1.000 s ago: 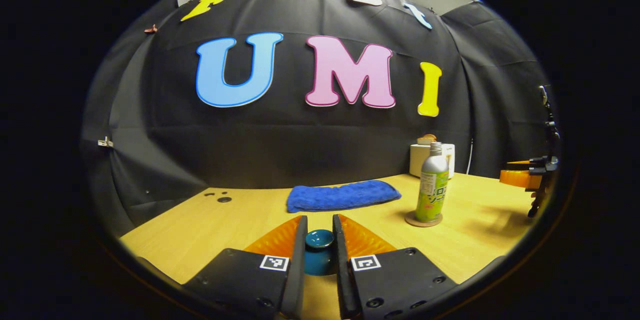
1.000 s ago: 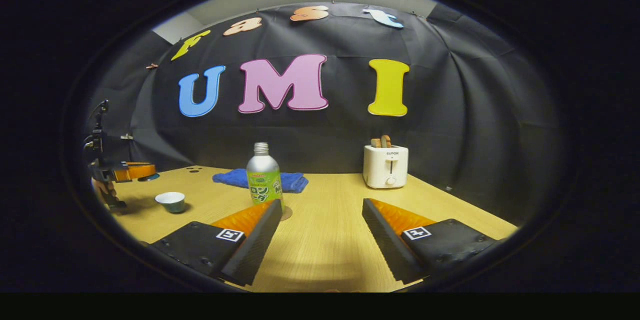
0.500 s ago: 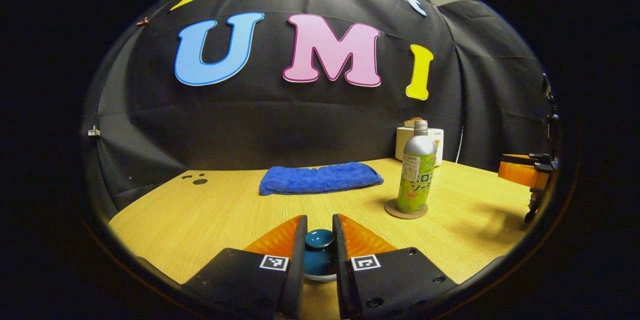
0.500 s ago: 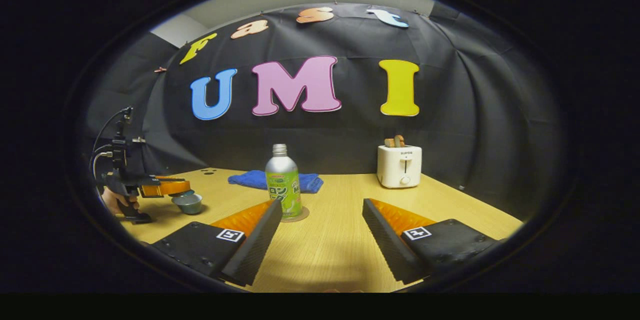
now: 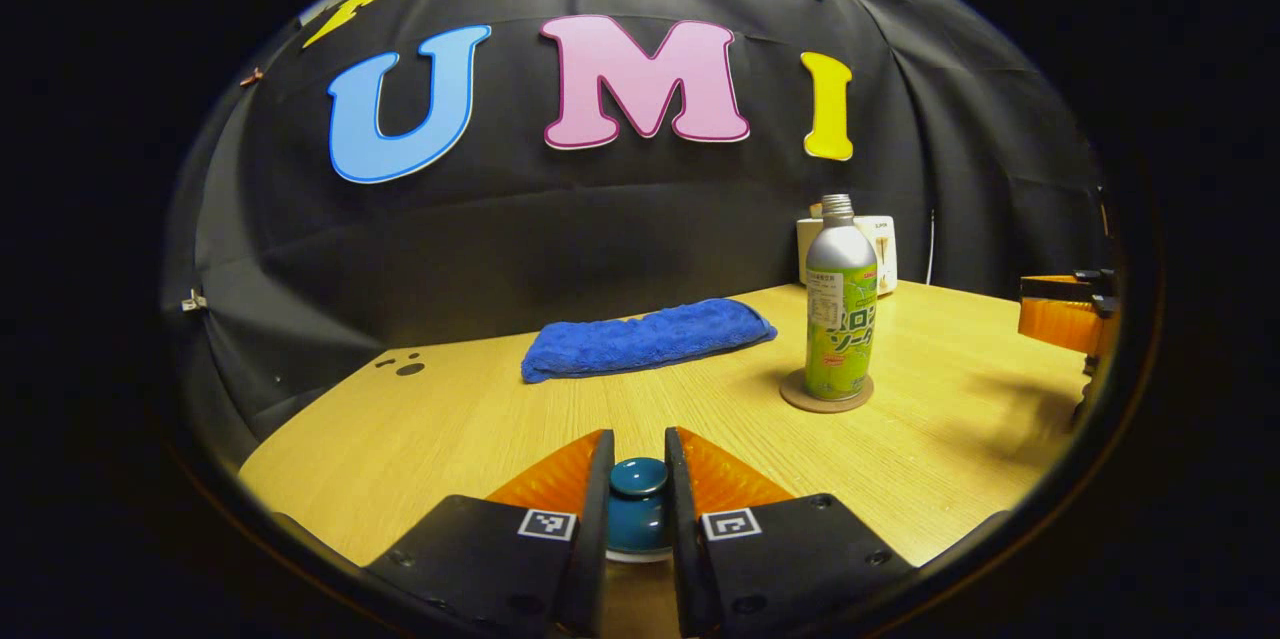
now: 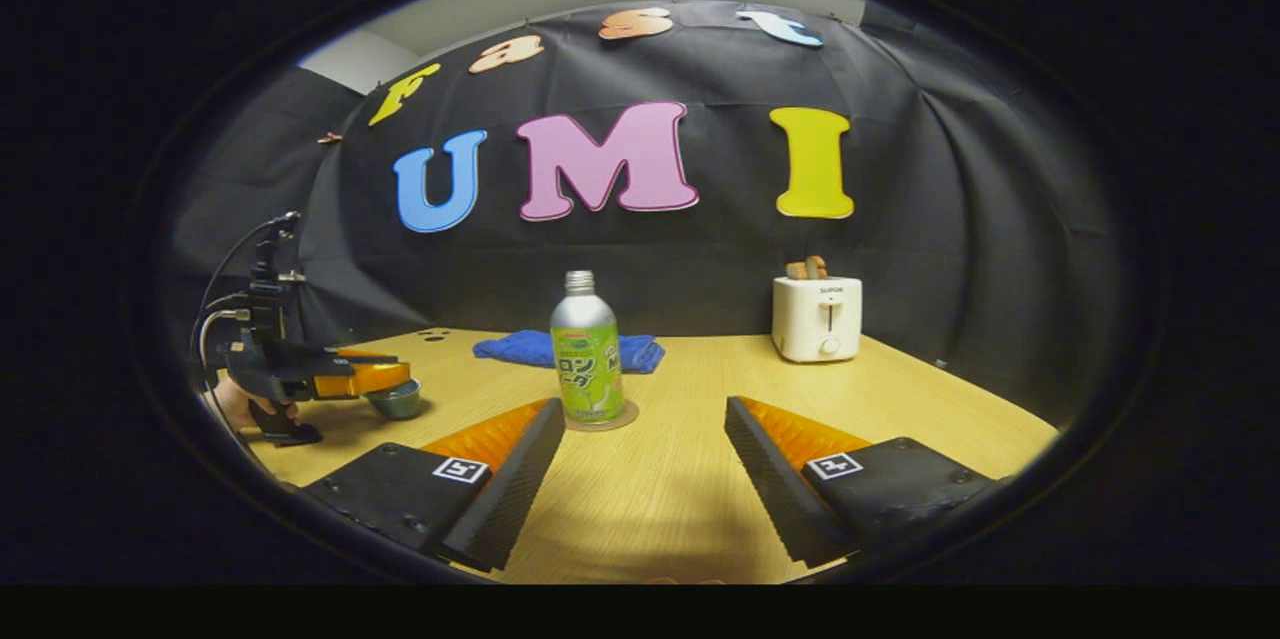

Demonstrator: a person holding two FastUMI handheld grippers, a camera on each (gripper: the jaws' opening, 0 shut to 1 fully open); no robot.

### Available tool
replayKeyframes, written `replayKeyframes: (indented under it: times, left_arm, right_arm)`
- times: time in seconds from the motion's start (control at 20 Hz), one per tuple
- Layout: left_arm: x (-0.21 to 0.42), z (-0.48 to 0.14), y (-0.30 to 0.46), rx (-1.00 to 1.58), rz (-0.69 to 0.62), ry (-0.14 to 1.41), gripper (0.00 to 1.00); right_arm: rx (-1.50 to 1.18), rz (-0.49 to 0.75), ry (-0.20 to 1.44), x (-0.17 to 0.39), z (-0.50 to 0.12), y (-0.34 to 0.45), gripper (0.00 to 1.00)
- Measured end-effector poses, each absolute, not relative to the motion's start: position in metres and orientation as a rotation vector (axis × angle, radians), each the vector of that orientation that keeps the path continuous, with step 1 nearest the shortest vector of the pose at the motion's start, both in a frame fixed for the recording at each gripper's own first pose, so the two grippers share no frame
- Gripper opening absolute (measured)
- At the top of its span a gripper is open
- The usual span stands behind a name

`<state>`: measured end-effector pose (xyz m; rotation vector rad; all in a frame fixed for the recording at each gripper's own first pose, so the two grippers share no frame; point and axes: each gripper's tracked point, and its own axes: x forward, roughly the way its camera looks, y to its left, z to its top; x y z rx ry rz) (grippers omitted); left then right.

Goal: Open the teacup lid with one hand, grasp the water bottle and pour water into the teacup with the other hand; after pouring, place the water bottle on the coaster and then close the teacup lid.

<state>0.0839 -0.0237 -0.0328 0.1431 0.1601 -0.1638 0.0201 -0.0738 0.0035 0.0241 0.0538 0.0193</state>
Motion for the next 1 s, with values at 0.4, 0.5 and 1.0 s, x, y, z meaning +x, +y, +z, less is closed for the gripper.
replayKeyframes:
  times: [0.4, 0.5, 1.0]
  left_arm:
    - [0.086, -0.037, -0.023, 0.149, -0.153, 0.182, 0.34]
    - [0.086, -0.037, -0.023, 0.146, -0.151, 0.184, 0.36]
    - [0.039, 0.003, -0.009, 0.104, -0.103, 0.016, 0.96]
  right_arm:
    - [0.013, 0.031, 0.06, 0.019, -0.003, -0.064, 0.99]
    - [0.008, 0.028, 0.058, 0.018, -0.003, -0.064, 0.99]
    - [0.01, 0.037, -0.003, 0.017, 0.022, -0.041, 0.99]
